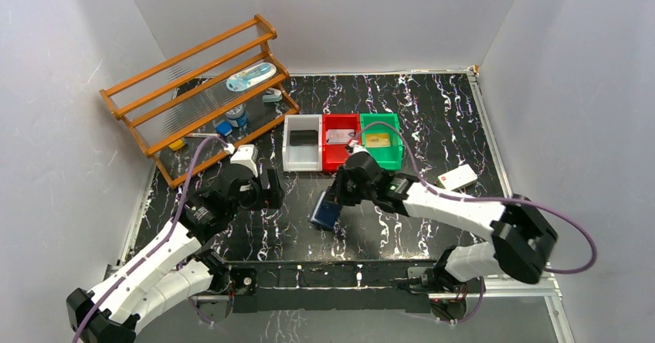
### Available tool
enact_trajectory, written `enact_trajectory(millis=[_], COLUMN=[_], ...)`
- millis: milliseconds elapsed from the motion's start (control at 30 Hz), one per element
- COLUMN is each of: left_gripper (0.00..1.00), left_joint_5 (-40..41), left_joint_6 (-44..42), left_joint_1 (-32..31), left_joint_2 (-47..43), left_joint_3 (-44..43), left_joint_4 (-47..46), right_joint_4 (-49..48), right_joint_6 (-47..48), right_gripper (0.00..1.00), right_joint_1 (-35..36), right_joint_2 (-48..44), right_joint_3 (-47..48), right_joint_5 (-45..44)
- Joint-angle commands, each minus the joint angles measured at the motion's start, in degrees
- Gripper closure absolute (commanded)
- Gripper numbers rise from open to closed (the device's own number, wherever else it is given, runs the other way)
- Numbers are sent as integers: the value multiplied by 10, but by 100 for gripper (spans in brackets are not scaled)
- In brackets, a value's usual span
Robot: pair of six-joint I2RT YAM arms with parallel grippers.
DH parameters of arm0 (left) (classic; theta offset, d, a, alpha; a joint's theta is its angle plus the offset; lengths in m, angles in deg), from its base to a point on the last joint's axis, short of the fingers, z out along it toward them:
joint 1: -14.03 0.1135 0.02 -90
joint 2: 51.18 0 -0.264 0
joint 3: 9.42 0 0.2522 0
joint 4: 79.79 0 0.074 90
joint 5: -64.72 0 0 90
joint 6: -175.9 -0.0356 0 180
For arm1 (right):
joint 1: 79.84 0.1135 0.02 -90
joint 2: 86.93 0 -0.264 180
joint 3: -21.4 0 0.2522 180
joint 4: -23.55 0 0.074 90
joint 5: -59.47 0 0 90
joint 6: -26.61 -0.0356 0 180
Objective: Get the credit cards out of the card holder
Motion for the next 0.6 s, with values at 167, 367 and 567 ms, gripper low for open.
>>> enact_trajectory(millis=[167, 367, 567], left_gripper=[2, 2, 2], left_joint_5=[113, 94, 24], left_joint_6=[36, 51, 22], left_joint_1=[2, 2, 3], left_joint_2=[-50, -92, -57], left_joint_3=[-15, 16, 19], left_joint_4=[60, 41, 9], right_joint_4=[-119, -73, -95], right_joint_6=[23, 3, 0], right_gripper=[98, 98, 97], right_joint_1=[1, -13, -72], right_joint_2=[121, 68, 23], right_joint_3=[100, 50, -48], right_joint_5=[168, 49, 112])
